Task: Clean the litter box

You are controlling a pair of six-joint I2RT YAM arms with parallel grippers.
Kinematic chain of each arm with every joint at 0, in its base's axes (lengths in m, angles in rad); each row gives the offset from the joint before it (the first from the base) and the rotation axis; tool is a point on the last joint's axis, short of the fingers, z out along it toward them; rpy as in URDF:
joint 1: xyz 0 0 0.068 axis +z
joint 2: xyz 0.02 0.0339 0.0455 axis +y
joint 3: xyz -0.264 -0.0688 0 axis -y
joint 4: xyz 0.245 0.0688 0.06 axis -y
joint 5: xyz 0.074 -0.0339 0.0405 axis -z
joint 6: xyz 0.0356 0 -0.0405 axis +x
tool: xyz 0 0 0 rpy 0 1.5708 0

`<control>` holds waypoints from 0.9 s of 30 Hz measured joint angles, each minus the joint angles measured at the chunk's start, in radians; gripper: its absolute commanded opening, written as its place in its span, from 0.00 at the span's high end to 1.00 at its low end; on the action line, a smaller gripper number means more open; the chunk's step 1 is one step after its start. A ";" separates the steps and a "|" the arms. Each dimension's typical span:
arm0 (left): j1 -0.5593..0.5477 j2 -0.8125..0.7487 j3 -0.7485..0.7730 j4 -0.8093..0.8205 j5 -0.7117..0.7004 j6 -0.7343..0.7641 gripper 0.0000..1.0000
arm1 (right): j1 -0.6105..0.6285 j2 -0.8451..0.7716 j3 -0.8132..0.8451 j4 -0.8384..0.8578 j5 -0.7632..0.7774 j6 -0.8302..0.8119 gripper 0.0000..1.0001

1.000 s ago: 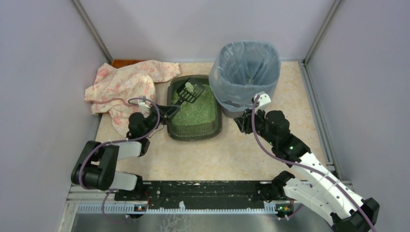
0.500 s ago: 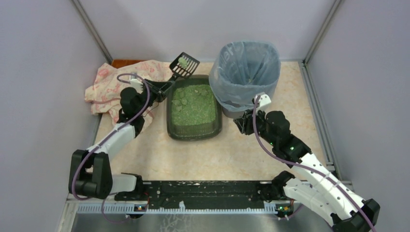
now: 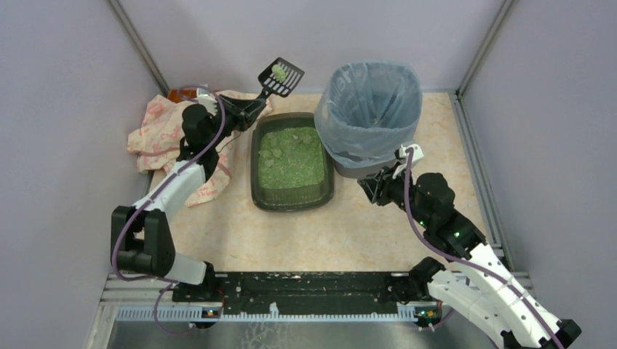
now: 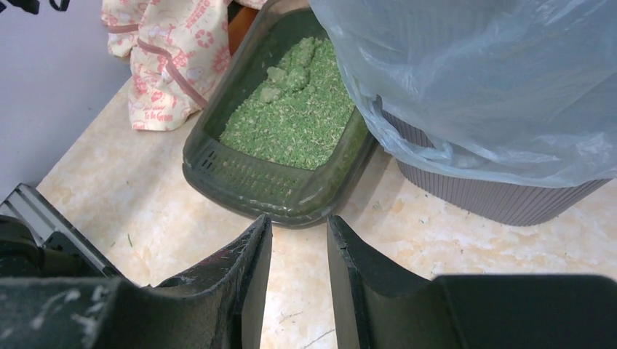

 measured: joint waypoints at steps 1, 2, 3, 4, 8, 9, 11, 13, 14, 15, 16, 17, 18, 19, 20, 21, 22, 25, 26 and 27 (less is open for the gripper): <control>-0.002 0.011 0.024 -0.005 0.000 0.000 1.00 | 0.000 -0.004 0.003 -0.004 0.000 0.000 0.66; -0.004 0.023 0.047 -0.007 -0.002 0.000 1.00 | 0.000 -0.008 0.005 -0.010 0.001 -0.001 0.66; -0.006 0.034 0.065 -0.008 -0.002 0.000 1.00 | 0.000 -0.013 0.005 -0.014 0.001 -0.001 0.66; -0.010 0.047 0.087 -0.011 -0.003 0.000 1.00 | 0.000 -0.017 0.005 -0.021 0.001 0.000 0.66; -0.030 0.093 0.144 -0.017 -0.005 0.000 1.00 | 0.000 -0.026 0.005 -0.037 0.008 0.001 0.66; -0.036 0.105 0.155 -0.019 -0.005 0.000 1.00 | 0.000 -0.028 0.005 -0.038 0.013 0.001 0.66; -0.047 0.127 0.174 -0.021 -0.005 0.000 1.00 | 0.000 -0.031 0.005 -0.043 0.020 0.002 0.66; -0.055 0.140 0.186 -0.023 -0.005 0.000 1.00 | 0.000 -0.032 0.005 -0.048 0.026 0.002 0.66; -0.058 0.148 0.194 -0.026 -0.006 0.000 1.00 | 0.000 -0.035 0.005 -0.052 0.029 0.002 0.66; -0.060 0.153 0.200 -0.026 -0.006 0.000 1.00 | 0.000 -0.037 0.005 -0.055 0.031 0.002 0.66; -0.063 0.159 0.209 -0.027 -0.006 0.000 1.00 | 0.000 -0.039 0.005 -0.057 0.034 0.002 0.66; -0.066 0.166 0.220 -0.026 -0.006 0.000 1.00 | 0.000 -0.039 0.005 -0.057 0.036 0.001 0.66; -0.070 0.170 0.229 -0.027 -0.007 0.000 1.00 | 0.000 -0.039 0.005 -0.058 0.038 0.001 0.66; -0.076 0.178 0.244 -0.027 -0.009 0.000 1.00 | 0.000 -0.039 0.005 -0.058 0.040 0.001 0.66; -0.082 0.185 0.258 -0.026 -0.010 0.000 1.00 | 0.000 -0.039 0.005 -0.058 0.042 0.001 0.66; -0.091 0.193 0.274 -0.025 -0.010 0.000 1.00 | 0.000 -0.038 0.005 -0.058 0.042 0.001 0.65; -0.100 0.202 0.290 -0.024 -0.010 0.000 1.00 | 0.000 -0.038 0.005 -0.058 0.042 0.001 0.66; -0.124 0.227 0.326 -0.023 -0.009 0.001 1.00 | 0.000 -0.037 0.005 -0.058 0.042 0.001 0.66; -0.130 0.233 0.334 -0.023 -0.010 0.000 1.00 | 0.000 -0.037 0.005 -0.058 0.042 0.001 0.66; -0.135 0.238 0.340 -0.023 -0.010 0.000 1.00 | 0.000 -0.037 0.005 -0.058 0.042 0.001 0.66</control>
